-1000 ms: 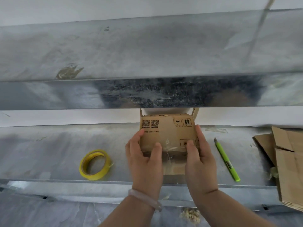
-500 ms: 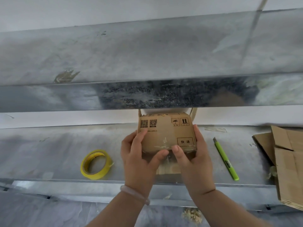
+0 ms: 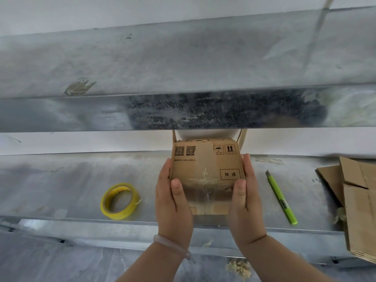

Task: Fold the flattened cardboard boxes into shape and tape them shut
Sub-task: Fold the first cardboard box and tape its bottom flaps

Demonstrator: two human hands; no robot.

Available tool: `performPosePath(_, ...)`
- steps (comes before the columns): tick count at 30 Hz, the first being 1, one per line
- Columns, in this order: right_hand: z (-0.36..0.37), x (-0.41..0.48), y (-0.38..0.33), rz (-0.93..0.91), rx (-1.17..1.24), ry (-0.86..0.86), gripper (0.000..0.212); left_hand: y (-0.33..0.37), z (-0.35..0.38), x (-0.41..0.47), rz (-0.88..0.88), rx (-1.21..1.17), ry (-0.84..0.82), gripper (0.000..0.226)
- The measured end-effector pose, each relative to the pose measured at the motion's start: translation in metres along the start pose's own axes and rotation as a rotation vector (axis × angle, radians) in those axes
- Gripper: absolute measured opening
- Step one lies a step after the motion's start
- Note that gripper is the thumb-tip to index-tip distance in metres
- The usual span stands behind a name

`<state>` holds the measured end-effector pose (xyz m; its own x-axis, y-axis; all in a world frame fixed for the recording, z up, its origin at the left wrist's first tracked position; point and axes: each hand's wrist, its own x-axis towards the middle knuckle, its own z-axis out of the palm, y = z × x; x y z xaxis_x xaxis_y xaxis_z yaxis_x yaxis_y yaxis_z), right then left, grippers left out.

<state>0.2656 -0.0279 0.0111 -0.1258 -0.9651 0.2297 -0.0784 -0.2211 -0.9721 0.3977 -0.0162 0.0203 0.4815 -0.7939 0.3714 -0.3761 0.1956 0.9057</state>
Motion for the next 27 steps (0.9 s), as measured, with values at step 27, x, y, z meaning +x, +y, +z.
performPosePath(27, 0.005, 0.016, -0.033, 0.233, -0.149, 0.007, 0.053, 0.02, 0.009, 0.01, -0.217, 0.049, -0.011, 0.065)
